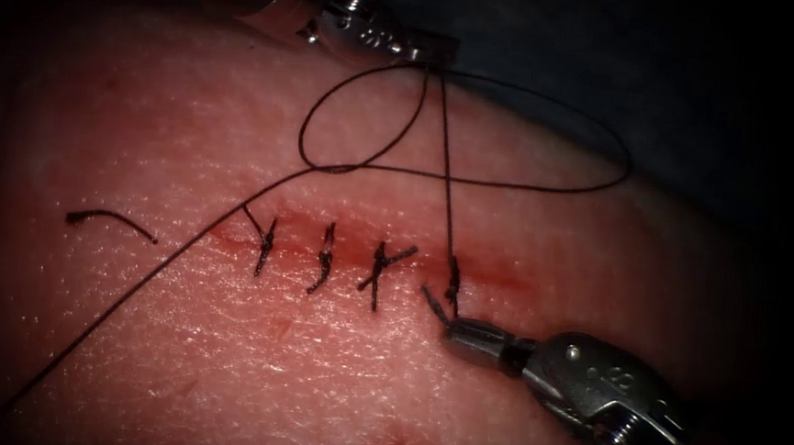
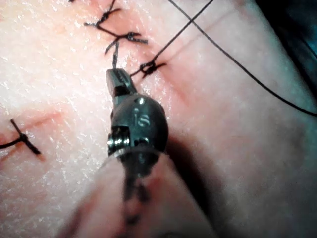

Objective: Wound Closure
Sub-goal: Tie the knot by pulling down with the right hand and up with the left hand

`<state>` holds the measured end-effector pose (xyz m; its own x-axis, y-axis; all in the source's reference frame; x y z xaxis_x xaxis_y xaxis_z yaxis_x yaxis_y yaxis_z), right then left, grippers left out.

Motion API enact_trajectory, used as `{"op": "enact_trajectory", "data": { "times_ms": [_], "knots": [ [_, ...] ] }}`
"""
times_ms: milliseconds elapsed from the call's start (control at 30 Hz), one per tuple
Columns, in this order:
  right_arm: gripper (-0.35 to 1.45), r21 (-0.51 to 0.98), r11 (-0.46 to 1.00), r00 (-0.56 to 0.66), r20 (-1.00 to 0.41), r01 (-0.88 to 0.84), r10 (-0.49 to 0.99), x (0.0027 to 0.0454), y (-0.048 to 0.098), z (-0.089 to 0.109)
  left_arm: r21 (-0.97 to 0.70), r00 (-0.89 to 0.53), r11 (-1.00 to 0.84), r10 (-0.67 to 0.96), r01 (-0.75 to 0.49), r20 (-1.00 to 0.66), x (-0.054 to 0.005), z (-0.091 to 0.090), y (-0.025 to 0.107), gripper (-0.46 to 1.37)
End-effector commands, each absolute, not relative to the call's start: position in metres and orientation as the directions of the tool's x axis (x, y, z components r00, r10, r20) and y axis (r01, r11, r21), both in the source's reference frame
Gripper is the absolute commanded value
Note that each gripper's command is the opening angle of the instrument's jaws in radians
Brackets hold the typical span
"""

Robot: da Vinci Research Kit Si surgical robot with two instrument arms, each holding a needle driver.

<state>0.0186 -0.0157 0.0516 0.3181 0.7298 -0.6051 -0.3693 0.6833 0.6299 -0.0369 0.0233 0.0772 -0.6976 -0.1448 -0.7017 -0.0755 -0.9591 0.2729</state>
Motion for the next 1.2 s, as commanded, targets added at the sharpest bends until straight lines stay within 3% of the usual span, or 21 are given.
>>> {"op": "enact_trajectory", "data": {
  "times_ms": [33, 333, 533, 833, 1200],
  "knots": [
    [-0.35, 0.629, 0.689, 0.318, -0.612, -0.359, 0.724, 0.0185, -0.0158, 0.0517, 0.265, -0.699, -0.962, -0.142, -0.071, -0.701, -0.0370, 0.0773, 0.0237, -0.35],
    [-0.35, 0.620, 0.689, 0.302, -0.621, -0.375, 0.723, 0.0185, -0.0160, 0.0522, 0.263, -0.703, -0.961, -0.132, -0.080, -0.698, -0.0380, 0.0796, 0.0271, -0.35],
    [-0.35, 0.737, 0.429, 0.216, -0.372, -0.522, 0.903, 0.0184, -0.0176, 0.0544, 0.272, -0.706, -0.959, -0.139, -0.079, -0.695, -0.0381, 0.0812, 0.0274, -0.35],
    [-0.35, 0.800, 0.272, 0.295, -0.125, -0.535, 0.947, 0.0194, -0.0208, 0.0520, 0.288, -0.709, -0.955, -0.161, -0.063, -0.687, -0.0379, 0.0814, 0.0279, -0.35],
    [-0.35, 0.782, 0.275, 0.308, -0.112, -0.560, 0.945, 0.0204, -0.0212, 0.0512, 0.297, -0.711, -0.954, -0.177, -0.048, -0.681, -0.0379, 0.0811, 0.0276, -0.35]
  ]
}}
